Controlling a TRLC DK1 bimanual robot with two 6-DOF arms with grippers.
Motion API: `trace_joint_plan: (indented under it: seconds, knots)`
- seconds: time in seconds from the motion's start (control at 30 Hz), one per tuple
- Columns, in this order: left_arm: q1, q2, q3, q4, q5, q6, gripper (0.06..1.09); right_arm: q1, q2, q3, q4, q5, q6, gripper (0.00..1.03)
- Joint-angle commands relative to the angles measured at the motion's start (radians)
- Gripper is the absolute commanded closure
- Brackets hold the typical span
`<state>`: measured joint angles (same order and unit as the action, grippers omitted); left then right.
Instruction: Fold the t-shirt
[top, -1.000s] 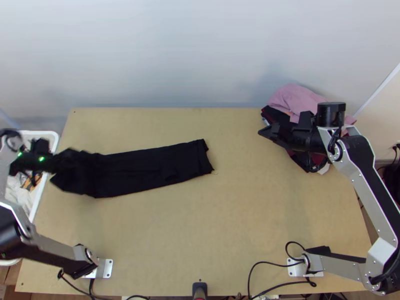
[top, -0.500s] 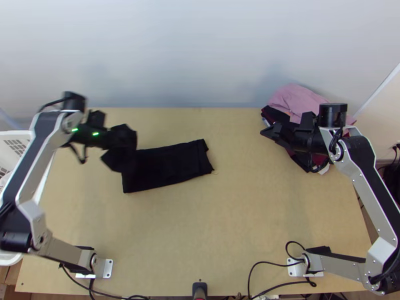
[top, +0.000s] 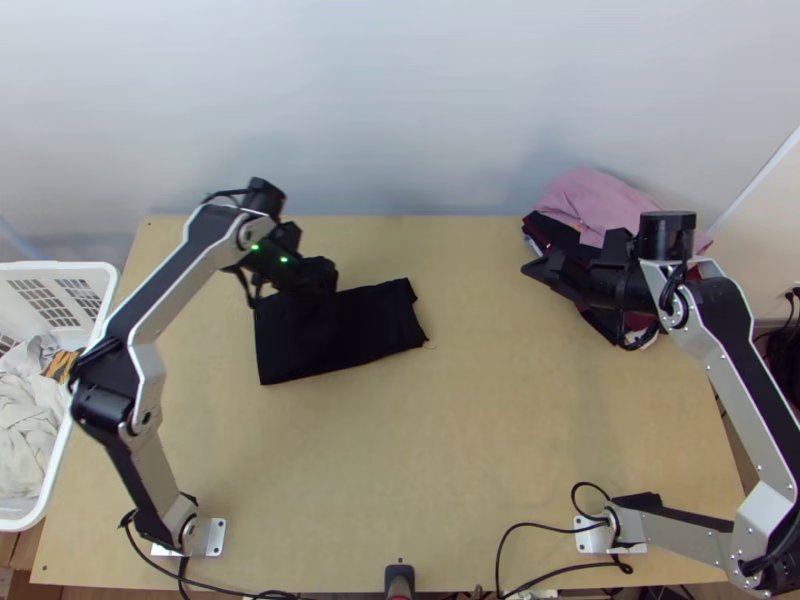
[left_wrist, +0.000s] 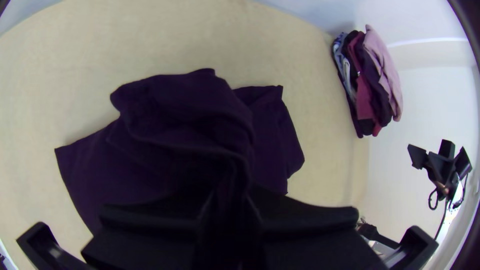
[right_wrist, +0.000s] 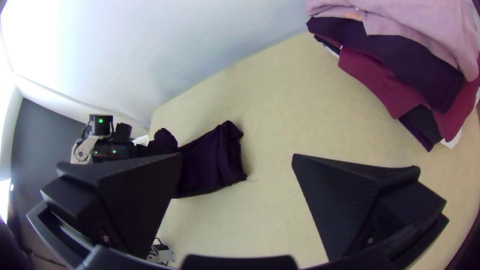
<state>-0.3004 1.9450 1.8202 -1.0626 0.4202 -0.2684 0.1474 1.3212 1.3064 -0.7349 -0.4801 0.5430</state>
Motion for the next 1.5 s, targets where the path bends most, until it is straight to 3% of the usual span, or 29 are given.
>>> trace_joint_plan:
  seconds: [0.0, 0.47, 0.5, 0.53, 0.57, 0.6, 0.73, 0.87, 1.07, 1.4, 1.47]
  knots:
    - [-0.022, 0.049, 0.062, 0.004, -0.004, -0.037, 1.05, -0.006, -0.022, -0.032, 0.019, -0.006, 0.011, 0.04]
    - [-0.144, 0.238, 0.188, -0.013, -0.074, -0.058, 1.03, 0.000, -0.023, -0.096, 0.055, -0.006, 0.014, 0.04]
    - [-0.155, 0.253, 0.206, -0.011, -0.083, -0.058, 0.90, 0.006, -0.023, -0.108, 0.057, -0.006, 0.015, 0.04]
    - [-0.164, 0.272, 0.234, -0.013, -0.087, -0.049, 0.57, 0.015, -0.023, -0.121, 0.061, -0.006, 0.015, 0.04]
    - [-0.177, 0.285, 0.261, -0.014, -0.087, -0.038, 0.16, 0.026, -0.022, -0.137, 0.065, -0.006, 0.020, 0.04]
    - [-0.187, 0.299, 0.294, -0.014, -0.087, -0.020, 0.10, 0.040, -0.022, -0.157, 0.071, -0.006, 0.023, 0.04]
    - [-0.227, 0.321, 0.432, 0.007, -0.086, 0.015, 0.10, 0.096, -0.017, -0.257, 0.150, -0.006, 0.061, 0.04]
    - [-0.236, 0.249, 0.436, 0.147, -0.083, -0.025, 0.10, 0.119, -0.005, -0.332, 0.243, -0.005, 0.078, 0.04]
    - [-0.227, 0.209, 0.432, 0.165, -0.083, -0.005, 0.10, 0.124, 0.055, -0.334, 0.279, -0.005, 0.067, 0.04]
    - [-0.082, 0.065, 0.415, 0.098, -0.090, 0.017, 0.10, 0.235, 0.378, -0.056, 0.258, -0.014, 0.043, 0.04]
    - [-0.051, 0.014, 0.415, 0.102, -0.133, 0.031, 0.10, 0.251, 0.451, 0.011, 0.255, -0.022, 0.037, 0.04]
